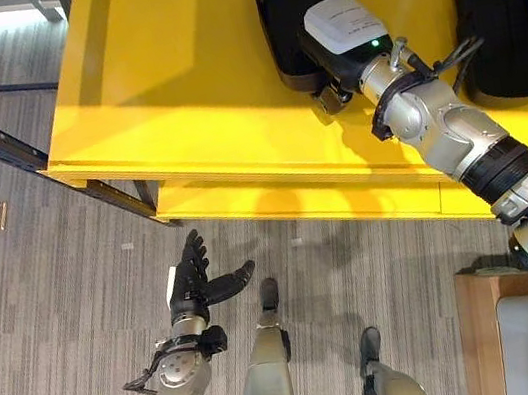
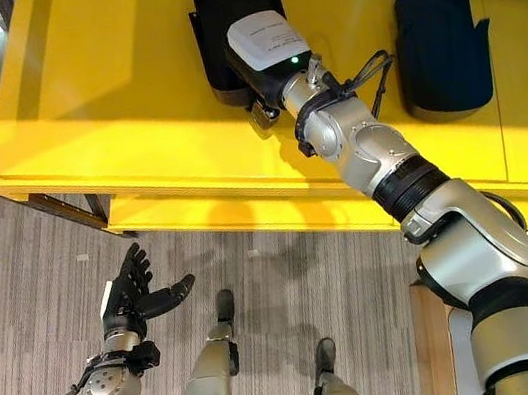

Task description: Move parts from the plastic box to the shelf.

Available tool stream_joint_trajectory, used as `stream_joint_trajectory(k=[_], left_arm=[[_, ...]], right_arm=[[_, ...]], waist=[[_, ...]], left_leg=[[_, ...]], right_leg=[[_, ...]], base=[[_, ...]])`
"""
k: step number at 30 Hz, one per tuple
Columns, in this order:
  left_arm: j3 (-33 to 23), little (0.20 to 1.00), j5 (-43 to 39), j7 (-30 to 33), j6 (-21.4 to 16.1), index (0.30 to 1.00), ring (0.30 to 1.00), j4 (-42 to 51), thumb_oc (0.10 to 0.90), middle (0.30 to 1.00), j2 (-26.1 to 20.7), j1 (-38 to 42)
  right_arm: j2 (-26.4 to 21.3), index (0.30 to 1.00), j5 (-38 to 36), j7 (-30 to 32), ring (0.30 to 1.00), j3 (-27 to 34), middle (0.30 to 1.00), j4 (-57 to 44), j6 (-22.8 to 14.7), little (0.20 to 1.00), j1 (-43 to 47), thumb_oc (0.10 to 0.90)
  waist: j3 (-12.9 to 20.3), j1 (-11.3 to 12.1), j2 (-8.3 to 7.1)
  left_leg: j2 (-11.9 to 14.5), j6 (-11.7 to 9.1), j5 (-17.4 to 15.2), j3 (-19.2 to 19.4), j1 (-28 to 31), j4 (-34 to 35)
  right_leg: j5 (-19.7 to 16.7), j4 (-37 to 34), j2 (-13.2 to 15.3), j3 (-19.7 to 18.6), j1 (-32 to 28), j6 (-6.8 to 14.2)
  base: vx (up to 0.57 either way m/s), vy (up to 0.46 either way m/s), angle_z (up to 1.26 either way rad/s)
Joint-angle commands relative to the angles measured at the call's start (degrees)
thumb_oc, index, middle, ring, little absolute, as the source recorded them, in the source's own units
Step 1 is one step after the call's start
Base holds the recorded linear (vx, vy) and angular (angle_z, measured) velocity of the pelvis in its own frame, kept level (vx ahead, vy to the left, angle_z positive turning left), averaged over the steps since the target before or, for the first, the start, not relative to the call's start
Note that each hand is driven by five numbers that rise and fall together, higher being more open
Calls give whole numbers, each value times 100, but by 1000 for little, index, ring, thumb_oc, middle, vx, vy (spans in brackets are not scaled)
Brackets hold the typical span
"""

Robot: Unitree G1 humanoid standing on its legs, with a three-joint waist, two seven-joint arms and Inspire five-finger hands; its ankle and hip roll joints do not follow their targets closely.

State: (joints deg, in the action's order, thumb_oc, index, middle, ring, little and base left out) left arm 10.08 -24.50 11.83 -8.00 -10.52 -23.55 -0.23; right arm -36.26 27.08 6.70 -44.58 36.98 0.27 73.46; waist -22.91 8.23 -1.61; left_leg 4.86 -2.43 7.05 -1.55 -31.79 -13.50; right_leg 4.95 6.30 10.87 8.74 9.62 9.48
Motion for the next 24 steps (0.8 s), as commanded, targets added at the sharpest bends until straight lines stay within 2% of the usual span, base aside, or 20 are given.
stream_joint_trajectory(k=[1,7,16,24], left_arm=[[30,1000,-84,-31,-566,1000,1000,618,900,1000,-271,19],[144,1000,-145,-39,-603,1000,1000,659,900,1000,-297,133],[159,1000,-210,-5,-630,1000,1000,656,900,1000,-310,141],[189,1000,-250,81,-631,1000,1000,629,900,1000,-278,214]], right_arm=[[-314,300,147,130,300,65,300,9,18,300,627,400],[-281,300,31,232,300,92,300,623,116,300,604,400],[-214,300,-125,594,300,351,300,1216,223,300,528,400],[171,300,-470,881,300,776,300,1450,360,300,349,400]], waist=[[339,40,-33],[215,-3,81],[172,-9,173],[149,-57,219]], left_leg=[[658,-477,-697,-77,-8,-708],[655,-465,-751,-70,-130,-871],[646,-452,-811,-71,-194,-961],[644,-440,-814,-68,-205,-966]], right_leg=[[265,668,368,-37,92,-74],[335,898,370,-110,306,-95],[421,1025,366,-127,388,-106],[444,1083,354,-147,427,-134]], base=[[-32,5,1],[-19,7,0],[0,0,0],[-7,1,-2]])
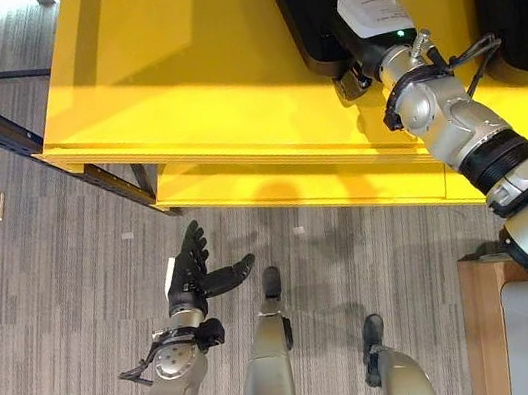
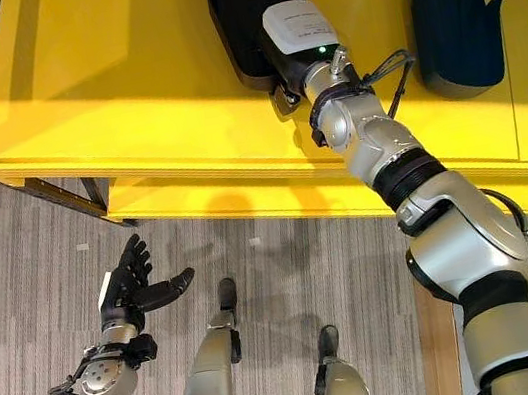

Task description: Move parts from the plastic box to the shelf.

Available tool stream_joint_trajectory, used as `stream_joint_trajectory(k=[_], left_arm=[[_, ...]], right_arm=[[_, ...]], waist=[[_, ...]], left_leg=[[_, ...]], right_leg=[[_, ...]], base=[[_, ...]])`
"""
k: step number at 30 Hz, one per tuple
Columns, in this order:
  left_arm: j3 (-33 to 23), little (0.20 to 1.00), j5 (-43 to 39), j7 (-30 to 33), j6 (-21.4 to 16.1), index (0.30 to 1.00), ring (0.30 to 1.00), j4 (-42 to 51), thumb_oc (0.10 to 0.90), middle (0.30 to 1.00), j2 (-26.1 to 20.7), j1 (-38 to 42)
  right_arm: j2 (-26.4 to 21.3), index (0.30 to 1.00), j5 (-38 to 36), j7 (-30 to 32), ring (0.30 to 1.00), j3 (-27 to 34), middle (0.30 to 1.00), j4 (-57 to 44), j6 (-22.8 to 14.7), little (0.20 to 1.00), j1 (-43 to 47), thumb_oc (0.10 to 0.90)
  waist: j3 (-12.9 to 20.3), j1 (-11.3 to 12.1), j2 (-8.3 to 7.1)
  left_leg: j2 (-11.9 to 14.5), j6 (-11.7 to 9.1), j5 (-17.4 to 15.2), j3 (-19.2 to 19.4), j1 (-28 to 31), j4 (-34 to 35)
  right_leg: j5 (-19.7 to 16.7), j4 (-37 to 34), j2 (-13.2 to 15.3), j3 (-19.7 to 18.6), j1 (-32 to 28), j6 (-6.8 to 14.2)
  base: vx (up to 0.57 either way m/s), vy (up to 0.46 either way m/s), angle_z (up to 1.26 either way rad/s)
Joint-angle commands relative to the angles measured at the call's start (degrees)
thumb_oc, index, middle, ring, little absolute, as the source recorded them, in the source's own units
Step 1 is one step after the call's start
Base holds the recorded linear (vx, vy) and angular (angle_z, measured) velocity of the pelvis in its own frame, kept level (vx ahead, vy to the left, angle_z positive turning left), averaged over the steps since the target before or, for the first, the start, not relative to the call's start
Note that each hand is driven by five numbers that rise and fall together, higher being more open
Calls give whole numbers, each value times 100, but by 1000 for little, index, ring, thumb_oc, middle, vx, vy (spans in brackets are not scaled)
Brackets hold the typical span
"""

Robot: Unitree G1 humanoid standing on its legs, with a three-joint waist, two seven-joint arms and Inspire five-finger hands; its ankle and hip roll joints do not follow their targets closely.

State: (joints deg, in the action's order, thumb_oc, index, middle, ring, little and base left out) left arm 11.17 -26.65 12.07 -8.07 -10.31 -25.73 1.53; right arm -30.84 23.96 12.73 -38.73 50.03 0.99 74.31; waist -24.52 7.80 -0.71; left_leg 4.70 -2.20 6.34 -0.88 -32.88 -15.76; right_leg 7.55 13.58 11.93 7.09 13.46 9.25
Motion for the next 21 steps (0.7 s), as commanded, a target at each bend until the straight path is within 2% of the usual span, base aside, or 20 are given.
stream_joint_trajectory(k=[1,12,21], left_arm=[[85,1000,-37,63,-622,1000,1000,612,900,1000,-51,38],[129,1000,5,111,-580,1000,1000,657,900,1000,-48,86],[174,1000,-3,133,-574,1000,1000,697,900,1000,-59,100]], right_arm=[[-343,300,-175,296,300,214,300,167,296,300,260,400],[197,300,-569,438,300,601,300,454,378,300,-74,400],[351,300,-563,592,300,666,300,761,451,300,-85,400]], waist=[[310,-18,129],[271,-41,186],[250,-26,195]], left_leg=[[657,-463,-745,-136,-96,-740],[654,-447,-767,-148,-139,-815],[638,-441,-767,-150,-156,-816]], right_leg=[[190,359,243,17,46,-112],[248,471,229,11,74,-145],[244,466,221,20,90,-141]], base=[[0,0,0],[0,0,0],[0,0,0]])
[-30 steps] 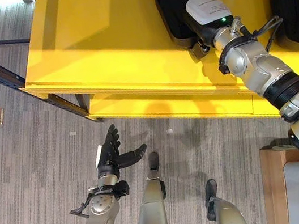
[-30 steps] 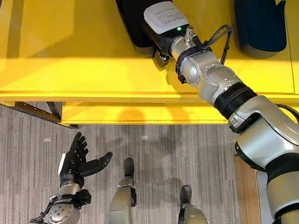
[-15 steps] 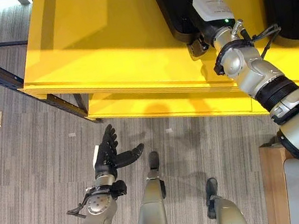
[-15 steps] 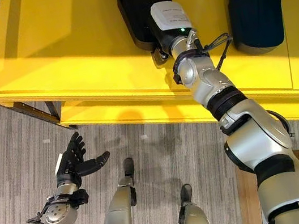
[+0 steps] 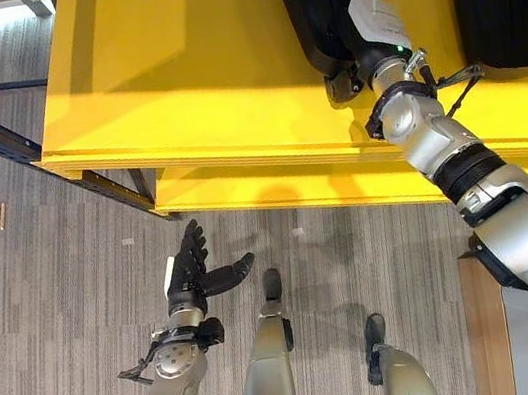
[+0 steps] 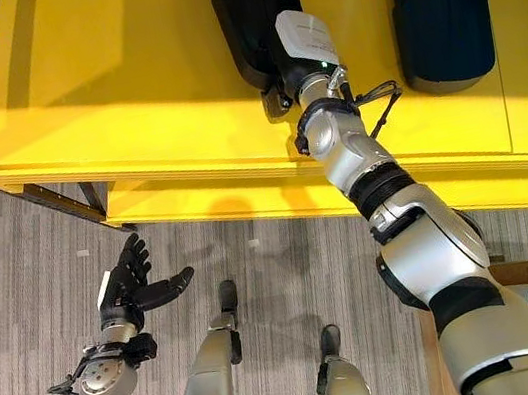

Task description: Move parts from the plastic box to the shelf.

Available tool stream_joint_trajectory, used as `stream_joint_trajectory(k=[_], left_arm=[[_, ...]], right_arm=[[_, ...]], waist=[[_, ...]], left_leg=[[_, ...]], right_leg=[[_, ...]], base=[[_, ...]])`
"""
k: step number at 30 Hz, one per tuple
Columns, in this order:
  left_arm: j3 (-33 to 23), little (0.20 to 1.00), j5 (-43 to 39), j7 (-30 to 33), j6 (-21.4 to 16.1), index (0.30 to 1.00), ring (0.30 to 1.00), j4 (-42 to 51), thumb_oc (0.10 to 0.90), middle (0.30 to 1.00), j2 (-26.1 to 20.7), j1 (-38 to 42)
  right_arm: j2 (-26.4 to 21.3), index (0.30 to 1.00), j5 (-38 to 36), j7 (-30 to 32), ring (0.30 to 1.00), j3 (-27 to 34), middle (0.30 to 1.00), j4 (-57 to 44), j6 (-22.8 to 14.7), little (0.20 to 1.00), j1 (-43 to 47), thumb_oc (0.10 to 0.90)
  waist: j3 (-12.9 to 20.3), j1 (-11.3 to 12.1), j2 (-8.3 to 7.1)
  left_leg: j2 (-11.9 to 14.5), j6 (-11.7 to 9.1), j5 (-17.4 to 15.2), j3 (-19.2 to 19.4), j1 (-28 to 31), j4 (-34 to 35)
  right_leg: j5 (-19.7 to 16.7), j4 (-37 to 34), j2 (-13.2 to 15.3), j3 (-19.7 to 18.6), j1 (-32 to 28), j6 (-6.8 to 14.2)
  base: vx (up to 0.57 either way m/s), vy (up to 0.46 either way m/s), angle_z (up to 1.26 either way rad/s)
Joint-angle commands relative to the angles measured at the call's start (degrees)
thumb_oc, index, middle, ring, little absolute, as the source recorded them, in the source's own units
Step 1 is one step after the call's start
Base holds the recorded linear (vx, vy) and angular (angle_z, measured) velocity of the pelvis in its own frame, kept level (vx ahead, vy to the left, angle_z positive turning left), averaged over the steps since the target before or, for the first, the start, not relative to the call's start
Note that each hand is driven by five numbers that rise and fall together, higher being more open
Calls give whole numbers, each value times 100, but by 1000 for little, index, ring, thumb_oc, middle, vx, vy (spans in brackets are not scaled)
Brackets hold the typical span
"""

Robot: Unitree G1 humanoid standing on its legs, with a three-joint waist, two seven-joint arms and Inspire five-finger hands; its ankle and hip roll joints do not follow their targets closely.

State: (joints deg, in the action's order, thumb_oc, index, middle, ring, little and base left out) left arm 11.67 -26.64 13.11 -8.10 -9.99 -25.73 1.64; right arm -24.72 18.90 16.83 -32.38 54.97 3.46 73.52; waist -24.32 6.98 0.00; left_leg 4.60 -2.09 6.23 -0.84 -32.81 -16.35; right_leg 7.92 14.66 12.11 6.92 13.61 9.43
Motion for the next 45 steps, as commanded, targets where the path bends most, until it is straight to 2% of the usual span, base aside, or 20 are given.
stream_joint_trajectory(k=[1,19,42,43,44,45], left_arm=[[141,1000,-3,32,-566,1000,1000,657,900,1000,-60,94],[183,1000,108,190,-513,1000,1000,602,900,1000,-45,151],[204,1000,169,242,-516,1000,1000,593,900,1000,-21,172],[209,1000,161,239,-518,1000,1000,588,900,1000,-15,170],[208,1000,153,233,-516,1000,1000,582,900,1000,-15,171],[209,1000,150,232,-520,1000,1000,578,900,1000,-20,166]], right_arm=[[-223,300,-91,208,300,78,300,289,216,300,-15,400],[298,300,-665,699,300,768,300,101,238,300,-558,400],[240,300,-309,644,300,727,300,-133,276,300,-788,400],[240,374,-298,636,374,709,374,-112,275,374,-787,453],[247,962,-282,596,962,674,962,-51,290,962,-768,873],[253,1000,-282,570,1000,654,1000,-2,303,1000,-758,900]], waist=[[226,54,133],[210,50,226],[180,48,245],[179,47,241],[179,49,237],[183,51,235]], left_leg=[[648,-450,-760,-157,-164,-756],[609,-413,-766,-176,-221,-765],[603,-395,-781,-189,-268,-796],[603,-395,-782,-188,-270,-799],[601,-395,-784,-187,-275,-806],[604,-396,-785,-184,-270,-803]], right_leg=[[209,354,201,31,76,-160],[234,365,209,80,75,-170],[238,407,219,81,119,-171],[236,410,216,80,121,-172],[236,414,214,79,124,-175],[237,408,211,78,120,-175]], base=[[0,0,0],[0,0,0],[0,0,0],[0,0,0],[0,0,0],[0,0,0]])
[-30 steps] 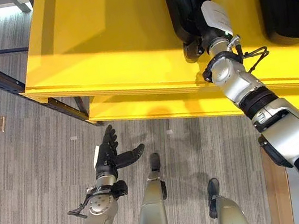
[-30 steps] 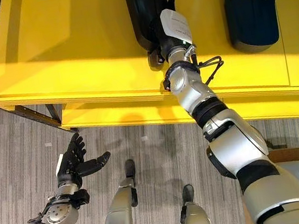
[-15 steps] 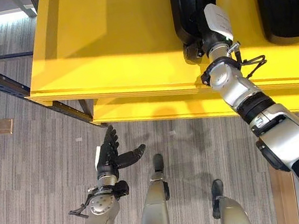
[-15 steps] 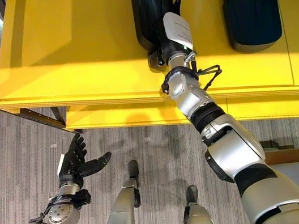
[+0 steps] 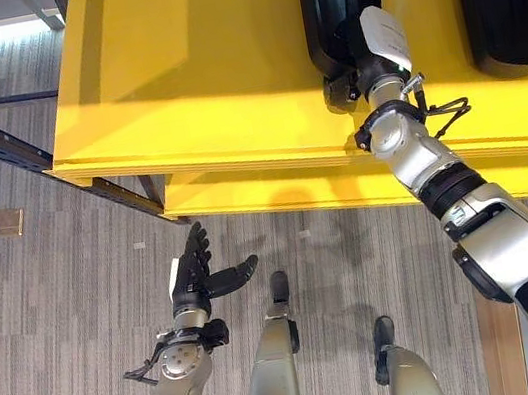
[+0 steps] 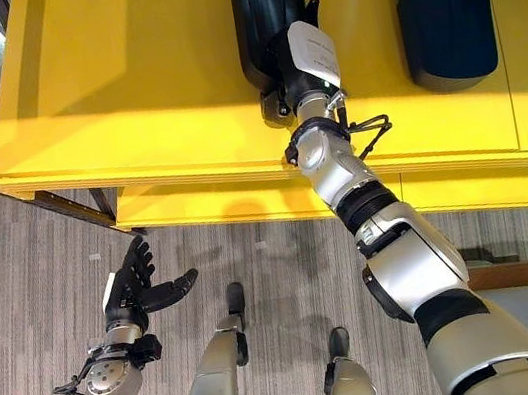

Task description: Move parts from the plastic box to the shelf.

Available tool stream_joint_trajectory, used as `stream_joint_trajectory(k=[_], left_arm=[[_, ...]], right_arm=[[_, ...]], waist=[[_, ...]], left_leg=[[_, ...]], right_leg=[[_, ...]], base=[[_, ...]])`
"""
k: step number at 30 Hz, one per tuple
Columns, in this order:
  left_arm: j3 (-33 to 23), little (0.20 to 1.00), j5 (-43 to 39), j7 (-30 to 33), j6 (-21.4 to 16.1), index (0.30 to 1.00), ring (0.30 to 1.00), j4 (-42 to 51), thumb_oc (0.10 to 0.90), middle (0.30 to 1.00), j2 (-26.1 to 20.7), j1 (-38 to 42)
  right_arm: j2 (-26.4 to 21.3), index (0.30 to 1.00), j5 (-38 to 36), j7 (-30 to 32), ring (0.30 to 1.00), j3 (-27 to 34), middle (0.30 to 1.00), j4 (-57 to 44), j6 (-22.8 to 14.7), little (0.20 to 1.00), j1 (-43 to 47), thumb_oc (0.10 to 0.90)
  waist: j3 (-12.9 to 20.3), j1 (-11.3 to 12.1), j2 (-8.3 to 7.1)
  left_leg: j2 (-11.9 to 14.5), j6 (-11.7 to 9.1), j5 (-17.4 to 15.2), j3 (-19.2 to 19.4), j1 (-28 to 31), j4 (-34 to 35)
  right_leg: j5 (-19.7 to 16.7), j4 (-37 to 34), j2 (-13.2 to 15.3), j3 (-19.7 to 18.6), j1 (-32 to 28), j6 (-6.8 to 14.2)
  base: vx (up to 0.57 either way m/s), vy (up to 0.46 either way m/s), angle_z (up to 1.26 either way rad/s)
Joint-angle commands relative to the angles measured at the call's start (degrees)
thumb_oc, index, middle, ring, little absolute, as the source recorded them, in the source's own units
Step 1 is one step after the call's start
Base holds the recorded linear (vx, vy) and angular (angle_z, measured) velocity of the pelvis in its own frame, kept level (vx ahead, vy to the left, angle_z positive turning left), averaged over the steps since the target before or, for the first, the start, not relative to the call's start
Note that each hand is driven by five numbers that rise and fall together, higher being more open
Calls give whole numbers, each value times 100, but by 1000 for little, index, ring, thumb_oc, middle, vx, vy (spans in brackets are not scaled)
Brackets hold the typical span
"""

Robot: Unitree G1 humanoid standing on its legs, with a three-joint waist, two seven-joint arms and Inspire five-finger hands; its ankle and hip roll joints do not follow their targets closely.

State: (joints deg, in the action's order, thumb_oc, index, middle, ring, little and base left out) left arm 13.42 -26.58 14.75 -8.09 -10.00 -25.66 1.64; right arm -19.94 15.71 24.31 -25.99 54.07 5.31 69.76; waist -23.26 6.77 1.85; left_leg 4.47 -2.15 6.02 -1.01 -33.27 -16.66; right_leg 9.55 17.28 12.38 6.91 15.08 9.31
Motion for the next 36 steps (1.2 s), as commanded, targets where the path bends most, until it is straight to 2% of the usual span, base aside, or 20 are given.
stream_joint_trajectory(k=[1,7,10,19,27,36], left_arm=[[36,1000,132,54,-517,1000,1000,563,900,1000,-25,164],[2,1000,106,24,-488,1000,1000,518,900,1000,-44,177],[-90,1000,141,39,-428,1000,1000,439,900,1000,5,179],[-235,1000,269,102,-318,1000,1000,408,900,1000,119,156],[-303,1000,367,135,-266,1000,1000,473,900,1000,183,66],[-395,1000,478,185,-206,1000,1000,567,900,1000,202,-23]], right_arm=[[-196,1000,-33,-268,1000,-12,1000,207,118,1000,-320,900],[-155,1000,-405,-407,1000,8,1000,195,37,1000,-236,900],[-235,1000,-574,-464,1000,152,1000,-627,-48,1000,-490,900],[-233,1000,-794,-578,1000,587,1000,-2204,-189,1000,-1255,900],[-173,1000,-740,-701,1000,792,1000,-3358,-341,1000,-1960,900],[-224,1000,-483,-717,1000,962,1000,-4349,-494,1000,-2276,900]], waist=[[81,71,40],[80,46,14],[64,-34,-38],[37,-151,-115],[36,-218,-165],[24,-269,-198]], left_leg=[[626,-392,-762,-168,-210,-765],[640,-394,-774,-152,-189,-766],[661,-384,-797,-137,-201,-797],[680,-368,-823,-114,-237,-822],[688,-351,-851,-98,-262,-850],[704,-342,-875,-72,-293,-904]], right_leg=[[78,142,179,77,-30,-166],[72,153,165,62,-19,-168],[49,149,158,54,5,-175],[32,108,178,65,16,-181],[42,107,177,47,27,-182],[25,117,166,0,83,-184]], base=[[0,0,0],[0,0,0],[0,0,0],[0,0,0],[0,0,0],[0,0,0]])
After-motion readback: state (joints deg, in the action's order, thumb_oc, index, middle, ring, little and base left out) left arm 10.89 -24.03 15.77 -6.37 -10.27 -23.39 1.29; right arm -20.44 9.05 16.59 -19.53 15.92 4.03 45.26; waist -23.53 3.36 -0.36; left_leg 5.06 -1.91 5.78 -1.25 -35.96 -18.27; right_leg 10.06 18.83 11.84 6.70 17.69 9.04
